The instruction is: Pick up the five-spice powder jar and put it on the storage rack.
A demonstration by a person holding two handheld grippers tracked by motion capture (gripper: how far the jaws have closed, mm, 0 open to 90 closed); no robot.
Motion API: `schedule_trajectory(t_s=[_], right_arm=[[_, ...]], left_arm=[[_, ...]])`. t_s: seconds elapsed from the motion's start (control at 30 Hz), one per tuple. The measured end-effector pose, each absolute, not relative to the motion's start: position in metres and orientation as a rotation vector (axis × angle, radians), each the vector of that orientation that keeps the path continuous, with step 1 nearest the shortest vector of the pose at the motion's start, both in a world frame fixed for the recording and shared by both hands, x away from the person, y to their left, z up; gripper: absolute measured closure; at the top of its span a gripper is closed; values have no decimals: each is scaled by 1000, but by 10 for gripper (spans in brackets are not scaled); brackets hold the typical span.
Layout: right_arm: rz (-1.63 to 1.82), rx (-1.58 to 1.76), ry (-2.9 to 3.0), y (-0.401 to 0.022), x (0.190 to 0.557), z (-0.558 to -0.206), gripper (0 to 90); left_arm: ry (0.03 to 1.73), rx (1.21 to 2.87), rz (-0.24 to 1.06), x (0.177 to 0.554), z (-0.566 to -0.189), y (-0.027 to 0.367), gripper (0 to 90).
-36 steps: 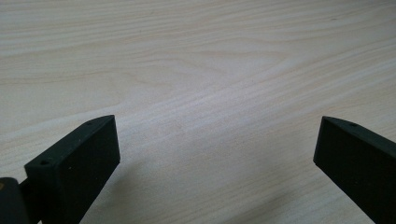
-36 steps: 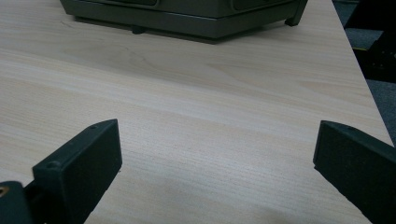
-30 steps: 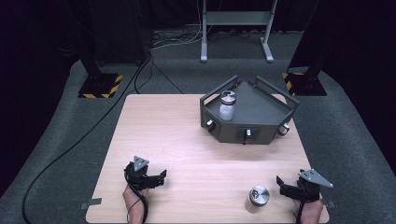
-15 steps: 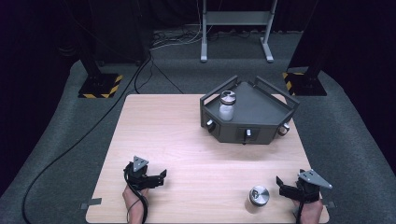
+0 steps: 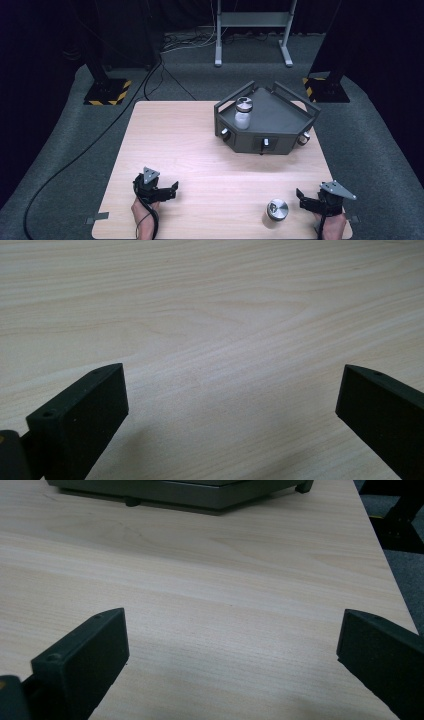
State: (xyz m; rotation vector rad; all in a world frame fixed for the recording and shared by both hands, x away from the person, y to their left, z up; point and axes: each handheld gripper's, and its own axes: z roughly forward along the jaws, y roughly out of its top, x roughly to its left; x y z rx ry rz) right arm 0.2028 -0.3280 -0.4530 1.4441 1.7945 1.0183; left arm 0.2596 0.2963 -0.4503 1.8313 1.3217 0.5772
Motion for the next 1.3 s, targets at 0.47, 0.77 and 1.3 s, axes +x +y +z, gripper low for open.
schedule_trajectory(t_s=[0.47, 0.77, 1.3], right_arm=[[852, 1506, 1749, -301, 176, -442, 0], [945, 1527, 1640, -287, 122, -426, 0], [1028, 1383, 1674, -232, 55, -408, 0]], left_arm=[[1308, 1772, 557, 256, -455, 306, 2], [1322, 1761, 557, 256, -456, 306, 2], [1313, 1780, 562, 257, -454, 304, 2]])
